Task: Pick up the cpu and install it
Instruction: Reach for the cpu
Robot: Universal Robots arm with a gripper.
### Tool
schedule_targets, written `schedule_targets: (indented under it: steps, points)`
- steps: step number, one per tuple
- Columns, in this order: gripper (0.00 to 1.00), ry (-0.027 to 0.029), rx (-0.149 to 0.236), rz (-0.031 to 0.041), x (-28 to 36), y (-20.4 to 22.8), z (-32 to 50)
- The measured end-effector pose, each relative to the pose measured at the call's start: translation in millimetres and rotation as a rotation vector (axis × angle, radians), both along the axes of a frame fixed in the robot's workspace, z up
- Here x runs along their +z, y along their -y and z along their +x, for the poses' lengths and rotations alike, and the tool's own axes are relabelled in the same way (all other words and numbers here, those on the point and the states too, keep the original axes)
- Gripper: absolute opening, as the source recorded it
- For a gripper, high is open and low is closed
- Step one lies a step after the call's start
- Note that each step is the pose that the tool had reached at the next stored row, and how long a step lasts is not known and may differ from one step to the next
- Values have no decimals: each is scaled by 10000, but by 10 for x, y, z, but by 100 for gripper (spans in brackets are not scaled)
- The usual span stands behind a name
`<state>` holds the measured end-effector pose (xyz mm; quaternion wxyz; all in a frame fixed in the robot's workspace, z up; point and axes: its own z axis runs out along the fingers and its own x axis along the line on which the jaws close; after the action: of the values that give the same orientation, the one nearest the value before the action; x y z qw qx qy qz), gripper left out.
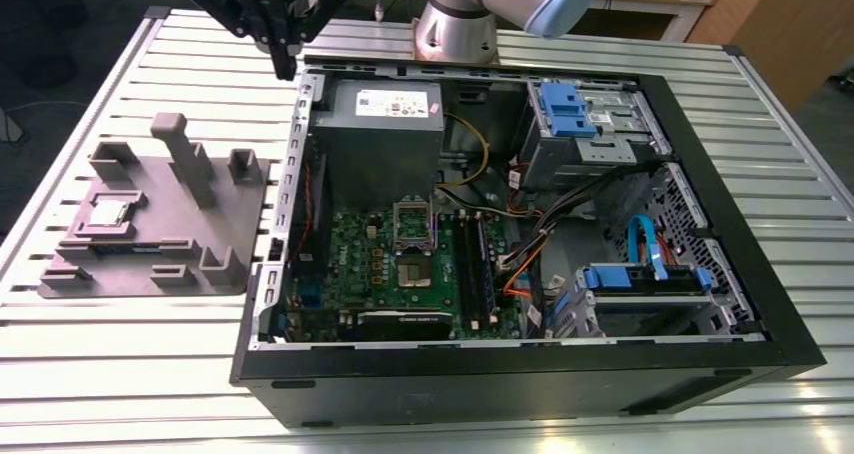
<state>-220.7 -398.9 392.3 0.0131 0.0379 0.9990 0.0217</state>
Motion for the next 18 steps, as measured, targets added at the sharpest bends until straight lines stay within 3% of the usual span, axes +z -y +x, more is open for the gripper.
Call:
schedule_targets:
  steps: [18]
  points:
    - [10, 0, 1, 0, -2, 0, -136]
